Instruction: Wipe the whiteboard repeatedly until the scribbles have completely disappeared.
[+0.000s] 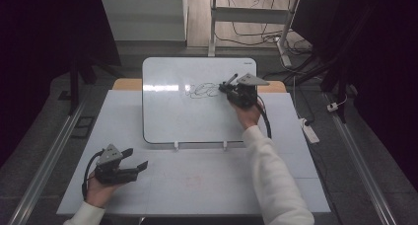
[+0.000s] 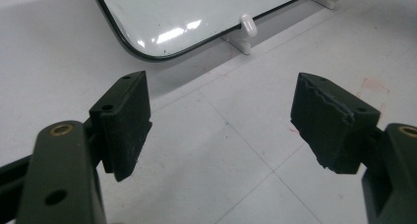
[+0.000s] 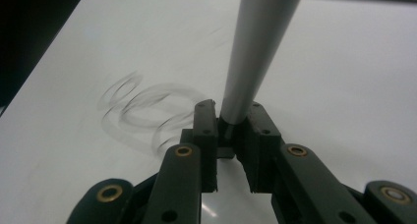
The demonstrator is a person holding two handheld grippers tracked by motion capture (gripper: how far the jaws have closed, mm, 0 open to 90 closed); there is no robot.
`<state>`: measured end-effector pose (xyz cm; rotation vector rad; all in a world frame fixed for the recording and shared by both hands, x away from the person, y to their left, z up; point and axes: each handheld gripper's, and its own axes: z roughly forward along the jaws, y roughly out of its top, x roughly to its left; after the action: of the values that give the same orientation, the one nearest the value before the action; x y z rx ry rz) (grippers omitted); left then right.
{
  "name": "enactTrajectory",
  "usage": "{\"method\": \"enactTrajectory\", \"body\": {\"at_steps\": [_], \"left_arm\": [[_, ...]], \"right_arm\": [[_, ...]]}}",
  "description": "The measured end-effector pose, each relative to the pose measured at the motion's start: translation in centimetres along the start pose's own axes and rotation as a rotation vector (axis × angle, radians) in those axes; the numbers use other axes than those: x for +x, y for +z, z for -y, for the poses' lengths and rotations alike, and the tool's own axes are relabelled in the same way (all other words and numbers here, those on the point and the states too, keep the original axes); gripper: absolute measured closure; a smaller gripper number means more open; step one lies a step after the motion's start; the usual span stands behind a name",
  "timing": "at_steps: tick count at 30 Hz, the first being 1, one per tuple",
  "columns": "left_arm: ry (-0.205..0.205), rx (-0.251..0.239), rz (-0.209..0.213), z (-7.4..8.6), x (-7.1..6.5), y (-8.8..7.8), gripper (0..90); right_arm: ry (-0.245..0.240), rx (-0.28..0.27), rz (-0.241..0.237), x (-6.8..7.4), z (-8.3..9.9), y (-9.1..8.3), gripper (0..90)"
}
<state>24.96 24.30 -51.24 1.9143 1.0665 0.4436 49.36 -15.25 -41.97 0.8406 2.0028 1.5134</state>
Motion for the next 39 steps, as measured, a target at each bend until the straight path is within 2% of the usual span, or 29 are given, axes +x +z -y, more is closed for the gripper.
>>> {"method": "enactTrajectory", "body": {"at_steps": [1,2,5,6,7,9,10,11,13,14,16,17,18,19,20,21,22,23,25,26,29,30,31,33,35,36,37,38,39], "left_arm": [[0.0,-0.002,-0.001,0.0,0.0,0.0,23.7],[-0.001,-0.004,0.0,0.0,0.0,0.0,23.7],[-0.006,-0.003,-0.001,0.0,0.2,0.0,23.7],[-0.006,-0.003,-0.001,0.0,0.2,0.0,23.7],[-0.008,0.001,0.0,0.0,0.3,0.1,23.7],[-0.007,0.001,-0.001,0.1,0.2,0.0,23.6],[-0.006,0.0,-0.001,0.1,0.1,0.0,23.6],[-0.005,-0.002,0.0,0.1,0.1,-0.1,23.7],[-0.005,-0.007,-0.001,0.0,0.1,-0.1,23.6],[-0.007,-0.008,-0.001,0.0,0.2,-0.1,23.6],[-0.01,-0.006,0.0,0.0,0.2,-0.1,23.7],[-0.011,-0.004,0.0,0.0,0.3,-0.1,23.7],[-0.012,-0.005,0.0,0.1,0.3,-0.1,23.7],[-0.012,-0.005,0.0,0.1,0.3,-0.1,23.6],[-0.012,-0.007,0.0,0.1,0.3,-0.1,23.6],[-0.012,-0.007,0.0,0.1,0.3,-0.1,23.6],[-0.011,-0.011,0.0,0.0,0.2,-0.2,23.7],[-0.011,-0.011,0.0,0.0,0.2,-0.2,23.6],[-0.013,-0.011,0.001,0.0,0.3,-0.1,23.7],[-0.017,-0.007,-0.001,0.0,0.4,0.0,23.7],[-0.018,-0.005,0.0,0.1,0.4,0.0,23.6],[-0.017,-0.006,0.0,0.1,0.3,0.0,23.6],[-0.016,-0.007,0.0,0.1,0.3,-0.1,23.6],[-0.017,-0.01,0.0,0.0,0.3,-0.1,23.7],[-0.017,-0.009,0.001,0.1,0.3,0.0,23.7],[-0.019,-0.007,0.0,0.1,0.4,0.0,23.6],[-0.02,-0.007,-0.001,0.1,0.5,0.0,23.6],[-0.023,-0.005,0.0,0.1,0.5,0.0,23.7],[-0.023,-0.005,0.0,0.1,0.5,0.0,23.7]], "right_arm": [[0.024,-0.005,0.0,-0.4,-0.2,0.0,77.0],[0.013,0.001,0.005,0.0,-0.1,0.1,77.0],[-0.058,0.069,-0.091,2.2,0.8,0.6,77.0],[-0.088,0.083,-0.097,2.8,1.0,0.6,77.0],[-0.101,0.088,-0.095,2.8,1.0,0.6,77.0],[-0.083,0.086,-0.098,2.3,0.8,0.6,77.0],[-0.043,0.045,-0.022,1.1,0.1,0.3,77.0],[-0.011,0.031,-0.014,0.5,-0.1,0.2,77.0],[0.005,0.028,-0.019,0.3,-0.1,0.2,77.0],[-0.036,0.056,-0.033,1.3,0.3,0.2,77.0],[-0.066,0.09,-0.086,2.4,0.9,0.3,77.0],[-0.066,0.09,-0.086,2.4,0.9,0.3,77.0],[-0.103,0.106,-0.079,2.5,1.1,0.1,77.0],[-0.103,0.106,-0.079,2.5,1.1,0.1,77.0],[-0.073,0.068,-0.019,1.4,0.7,-0.4,77.0],[-0.073,0.068,-0.019,1.4,0.7,-0.4,77.0],[-0.011,0.038,-0.007,0.6,0.7,-0.6,77.0],[-0.011,0.038,-0.007,0.6,0.7,-0.6,77.0],[-0.046,0.065,-0.068,2.2,1.5,-0.1,77.0],[-0.07,0.074,-0.08,2.8,1.7,0.1,77.0],[-0.096,0.073,-0.063,2.6,1.3,0.2,77.0],[-0.033,0.015,0.008,0.8,0.3,-0.1,77.0],[0.006,-0.009,0.03,0.0,-0.1,-0.1,77.0],[0.035,-0.026,0.044,-0.7,-0.6,0.0,77.0],[0.037,-0.024,0.034,-0.5,-0.6,0.2,77.0],[-0.025,0.017,-0.033,1.1,-0.2,0.9,77.0],[-0.025,0.017,-0.033,1.1,-0.2,0.9,77.0],[-0.075,0.044,-0.062,2.1,0.0,1.3,77.0],[-0.081,0.045,-0.06,1.9,-0.2,1.4,77.0]]}}
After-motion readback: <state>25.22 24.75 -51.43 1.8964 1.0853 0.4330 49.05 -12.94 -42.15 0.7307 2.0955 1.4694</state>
